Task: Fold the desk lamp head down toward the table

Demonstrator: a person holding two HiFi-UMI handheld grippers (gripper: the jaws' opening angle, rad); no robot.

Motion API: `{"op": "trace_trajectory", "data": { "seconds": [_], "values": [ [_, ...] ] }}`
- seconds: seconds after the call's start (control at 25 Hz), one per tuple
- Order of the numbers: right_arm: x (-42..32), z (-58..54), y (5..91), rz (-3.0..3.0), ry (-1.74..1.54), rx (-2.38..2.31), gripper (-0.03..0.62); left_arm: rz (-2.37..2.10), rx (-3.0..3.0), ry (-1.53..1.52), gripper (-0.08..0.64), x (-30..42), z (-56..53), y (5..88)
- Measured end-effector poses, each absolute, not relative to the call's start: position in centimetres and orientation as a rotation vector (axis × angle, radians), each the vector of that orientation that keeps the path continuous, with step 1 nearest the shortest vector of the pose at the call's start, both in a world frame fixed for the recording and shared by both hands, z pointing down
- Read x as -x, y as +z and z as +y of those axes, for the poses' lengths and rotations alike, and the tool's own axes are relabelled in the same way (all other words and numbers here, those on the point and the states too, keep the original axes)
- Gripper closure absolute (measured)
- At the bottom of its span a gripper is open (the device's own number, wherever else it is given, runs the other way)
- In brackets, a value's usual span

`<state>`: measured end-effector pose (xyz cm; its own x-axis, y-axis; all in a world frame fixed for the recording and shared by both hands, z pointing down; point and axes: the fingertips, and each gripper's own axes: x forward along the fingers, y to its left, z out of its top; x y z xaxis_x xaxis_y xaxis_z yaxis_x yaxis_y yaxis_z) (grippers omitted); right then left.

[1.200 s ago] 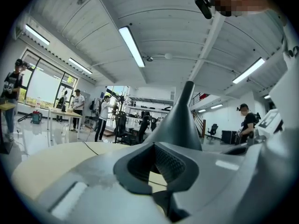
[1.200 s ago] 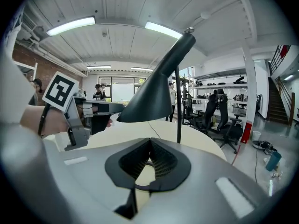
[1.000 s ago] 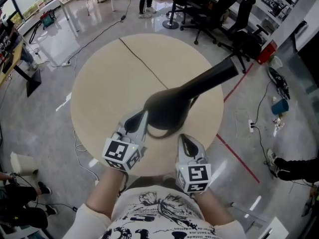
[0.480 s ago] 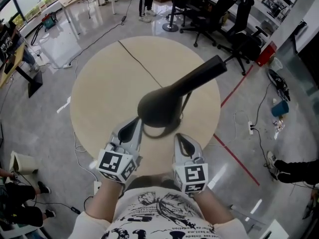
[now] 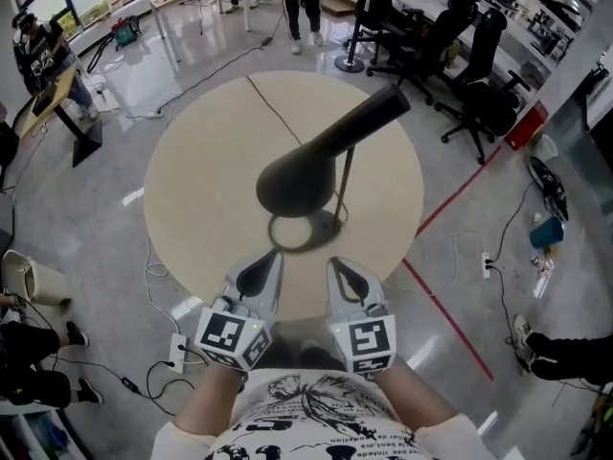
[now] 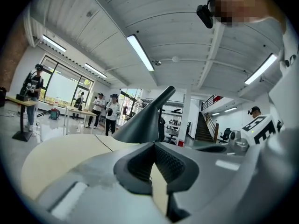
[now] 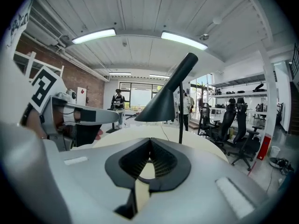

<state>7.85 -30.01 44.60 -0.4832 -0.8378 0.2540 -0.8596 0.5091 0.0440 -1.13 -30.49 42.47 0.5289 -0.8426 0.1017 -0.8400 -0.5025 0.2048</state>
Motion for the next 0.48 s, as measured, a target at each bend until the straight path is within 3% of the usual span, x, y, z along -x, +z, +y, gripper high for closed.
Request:
{"op": "trace_trajectory", "data": {
  "seconds": [0.48],
  "values": [
    [-8.7,-25.2,44.5,-2.557,0.103,-1.424,0.583,-1.425,-2.548,-0.012,0.555,-0.8,-24.2,42.4]
  ]
}}
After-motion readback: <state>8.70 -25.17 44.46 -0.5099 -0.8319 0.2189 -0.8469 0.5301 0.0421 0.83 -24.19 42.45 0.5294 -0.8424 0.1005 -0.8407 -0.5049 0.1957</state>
